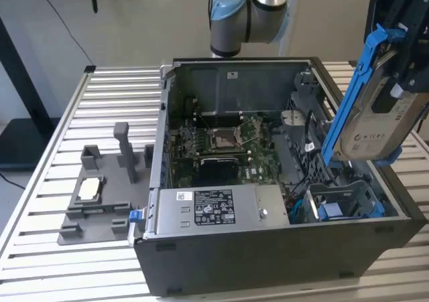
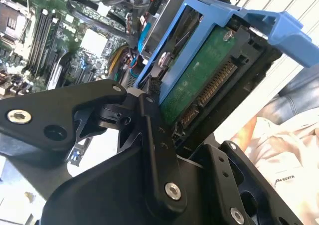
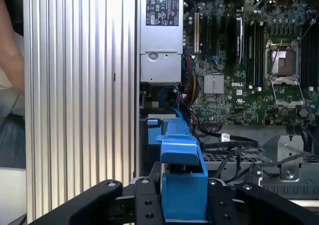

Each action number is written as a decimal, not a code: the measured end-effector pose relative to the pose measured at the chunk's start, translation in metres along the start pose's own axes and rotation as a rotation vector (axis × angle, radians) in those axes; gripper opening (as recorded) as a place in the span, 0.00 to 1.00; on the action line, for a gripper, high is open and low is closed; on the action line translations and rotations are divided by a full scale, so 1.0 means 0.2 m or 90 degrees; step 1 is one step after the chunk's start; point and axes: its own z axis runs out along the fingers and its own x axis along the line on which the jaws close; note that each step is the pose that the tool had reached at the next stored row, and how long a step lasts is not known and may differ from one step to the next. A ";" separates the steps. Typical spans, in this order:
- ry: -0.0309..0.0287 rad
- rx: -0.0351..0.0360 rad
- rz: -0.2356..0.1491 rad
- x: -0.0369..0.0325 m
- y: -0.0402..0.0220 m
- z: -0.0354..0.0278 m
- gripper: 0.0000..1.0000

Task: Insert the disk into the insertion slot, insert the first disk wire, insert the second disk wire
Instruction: 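Insert the disk into the insertion slot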

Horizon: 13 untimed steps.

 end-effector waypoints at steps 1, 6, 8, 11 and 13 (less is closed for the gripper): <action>-0.0001 0.0000 0.000 0.004 -0.002 0.009 0.33; -0.0002 -0.0007 0.000 0.017 -0.012 0.055 0.33; 0.0000 -0.0007 0.000 0.018 -0.014 0.070 0.33; 0.0000 -0.0007 -0.001 0.021 -0.018 0.092 0.33; 0.0000 -0.0007 -0.001 0.021 -0.018 0.095 0.33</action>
